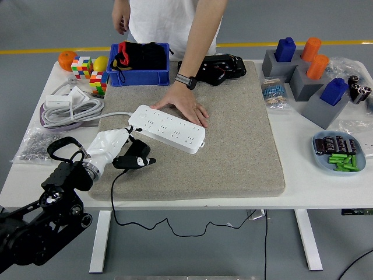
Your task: Press the white button,pick up the black plug,place it near the board,insert it into the board
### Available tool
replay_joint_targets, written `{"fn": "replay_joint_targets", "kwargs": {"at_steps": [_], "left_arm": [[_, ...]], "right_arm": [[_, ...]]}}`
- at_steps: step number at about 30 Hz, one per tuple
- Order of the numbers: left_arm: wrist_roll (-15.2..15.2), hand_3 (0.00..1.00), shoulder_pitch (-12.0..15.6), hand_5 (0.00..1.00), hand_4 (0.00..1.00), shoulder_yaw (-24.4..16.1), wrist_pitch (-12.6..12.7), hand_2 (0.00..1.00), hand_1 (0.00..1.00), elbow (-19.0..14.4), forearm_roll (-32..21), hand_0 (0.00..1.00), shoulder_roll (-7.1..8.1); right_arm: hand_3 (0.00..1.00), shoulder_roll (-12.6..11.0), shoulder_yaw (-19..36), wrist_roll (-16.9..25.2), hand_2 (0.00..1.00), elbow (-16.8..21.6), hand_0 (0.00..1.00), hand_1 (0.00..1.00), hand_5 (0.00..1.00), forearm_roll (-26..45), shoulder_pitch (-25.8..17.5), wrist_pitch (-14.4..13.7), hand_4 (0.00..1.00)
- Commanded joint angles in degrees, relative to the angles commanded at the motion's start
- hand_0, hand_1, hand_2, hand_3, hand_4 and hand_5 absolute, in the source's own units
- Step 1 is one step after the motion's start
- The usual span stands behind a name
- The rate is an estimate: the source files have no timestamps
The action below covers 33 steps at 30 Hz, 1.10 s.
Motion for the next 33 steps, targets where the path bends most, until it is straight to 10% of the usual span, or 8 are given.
{"fn": "replay_joint_targets", "kwargs": {"at_steps": [2, 7, 8, 13, 14, 33], "left_arm": [[0.3, 0.822, -0.3, 0.462, 0.998, 0.4, -0.2, 0.617, 0.621, 0.7, 0.8, 0.465, -0.02], [0.4, 0.822, -0.8, 0.462, 0.998, 1.4, -0.4, 0.617, 0.621, 2.0, 1.7, 0.465, 0.00], [0.4, 0.781, -0.9, 0.308, 0.984, 1.5, -0.4, 0.600, 0.598, 2.4, 1.9, 0.439, -0.02], [0.6, 0.781, -0.8, 0.308, 0.984, 1.8, 0.5, 0.600, 0.598, 3.0, 2.7, 0.439, 0.02], [0.6, 0.663, -0.8, 0.004, 0.773, 1.8, 0.9, 0.540, 0.529, 2.9, 2.8, 0.358, 0.05], [-1.1, 0.597, -1.0, 0.002, 0.513, 2.7, 4.8, 0.400, 0.352, 3.9, 3.8, 0.248, 0.16]], "right_arm": [[0.590, 0.0, 0.1, 0.0, 0.654, 0.0, 0.706, 0.646, 0.380, 0.0, 0.0, 0.0, 0.714], [0.590, 0.0, 0.2, 0.2, 0.654, 0.0, 0.706, 0.646, 0.380, 0.0, 0.1, -0.2, 0.714], [0.591, 0.0, 0.2, 0.2, 0.654, 0.0, 0.706, 0.644, 0.381, 0.0, 0.1, -0.2, 0.714], [0.591, 0.0, 0.1, 0.5, 0.654, 0.0, 0.706, 0.644, 0.381, 0.1, 0.0, -0.4, 0.714], [0.590, 0.1, 0.2, 0.5, 0.652, 0.0, 0.706, 0.643, 0.378, 0.1, 0.0, -0.4, 0.712], [0.587, 0.0, -0.2, 1.4, 0.650, -0.1, 0.701, 0.639, 0.377, 0.2, 0.0, -1.0, 0.709]]}}
